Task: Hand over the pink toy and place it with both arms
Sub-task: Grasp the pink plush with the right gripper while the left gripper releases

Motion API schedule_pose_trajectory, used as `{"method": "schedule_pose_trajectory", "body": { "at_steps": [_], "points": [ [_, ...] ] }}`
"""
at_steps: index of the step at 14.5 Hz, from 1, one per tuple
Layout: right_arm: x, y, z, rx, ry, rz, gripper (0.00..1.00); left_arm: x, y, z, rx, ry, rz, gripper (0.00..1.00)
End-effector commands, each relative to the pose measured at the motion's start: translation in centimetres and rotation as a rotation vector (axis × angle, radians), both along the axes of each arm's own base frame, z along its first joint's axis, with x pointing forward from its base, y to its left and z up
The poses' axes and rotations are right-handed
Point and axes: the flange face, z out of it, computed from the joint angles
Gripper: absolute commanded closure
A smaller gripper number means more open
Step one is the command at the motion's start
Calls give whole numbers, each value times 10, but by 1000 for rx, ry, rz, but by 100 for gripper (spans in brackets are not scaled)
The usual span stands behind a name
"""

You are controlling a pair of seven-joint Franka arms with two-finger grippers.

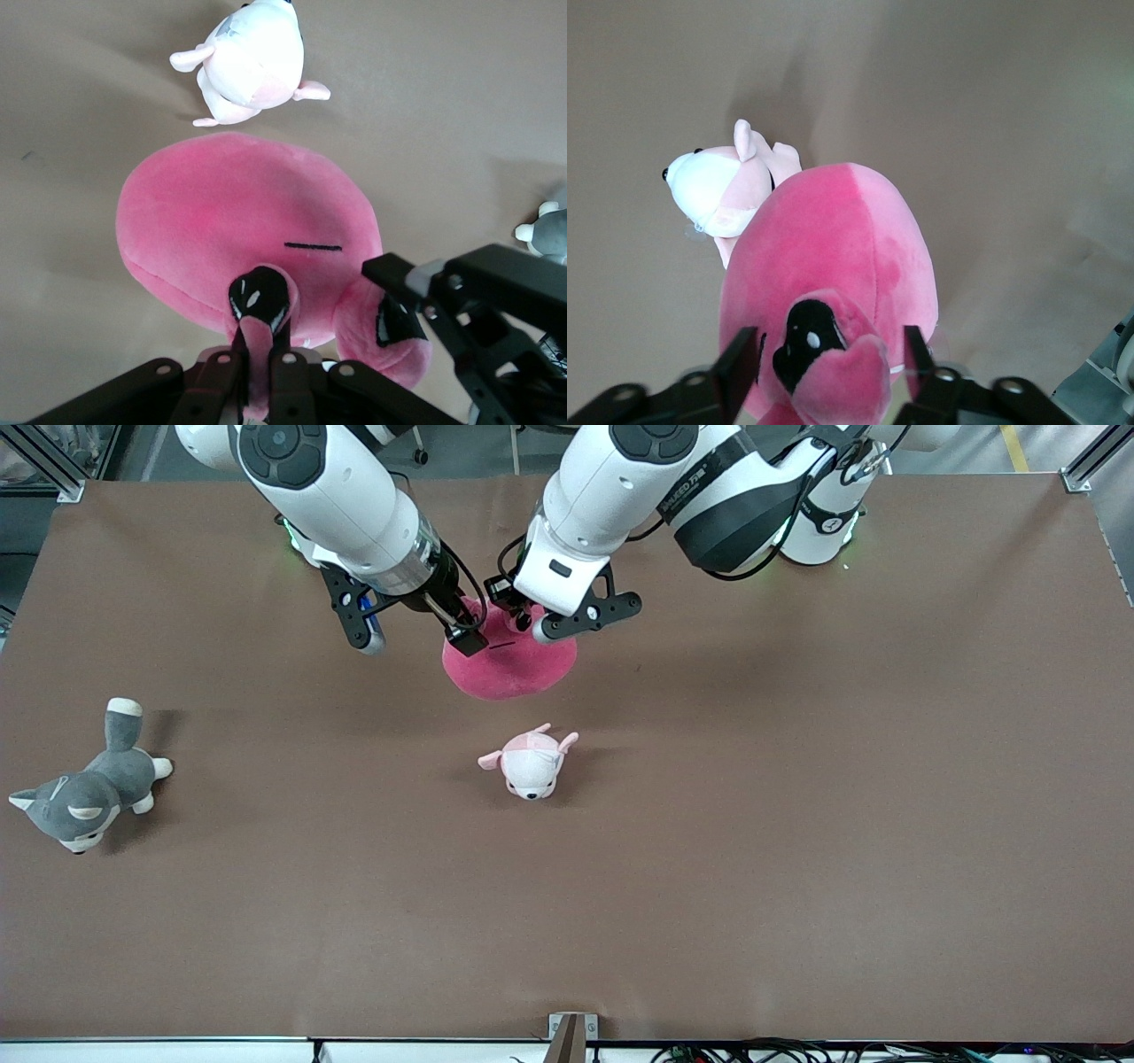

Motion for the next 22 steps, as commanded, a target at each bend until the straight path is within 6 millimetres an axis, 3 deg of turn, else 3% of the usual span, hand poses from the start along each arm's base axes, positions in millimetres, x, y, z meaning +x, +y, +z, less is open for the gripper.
{"method": "schedule_pose_trajectory", "body": {
  "at_steps": [1, 8, 9, 10, 11, 14, 17, 22],
  "points": [
    [-2, -5, 1, 3, -1, 3, 99, -1, -1, 8, -2, 1, 15, 100],
    [8, -18, 4, 10, -14, 8, 100, 0, 0, 9, -3, 0, 18, 98],
    [10, -22, 4, 12, -16, 6, 100, -1, 0, 11, -6, -4, 19, 90],
    [12, -25, 5, 14, -17, 9, 100, 1, 4, 13, -6, -6, 23, 56],
    [12, -25, 5, 17, -21, 19, 100, 1, 7, 16, 0, -19, 23, 1],
    [25, -46, -2, 17, -28, 45, 100, -8, 7, 29, 10, -60, 14, 0],
    [52, -99, -22, -24, -55, 84, 100, -14, 24, 46, 48, -57, 4, 0],
    [77, -201, -77, -6, -40, 173, 100, -18, 97, 82, 206, -80, -117, 0]
  ]
}}
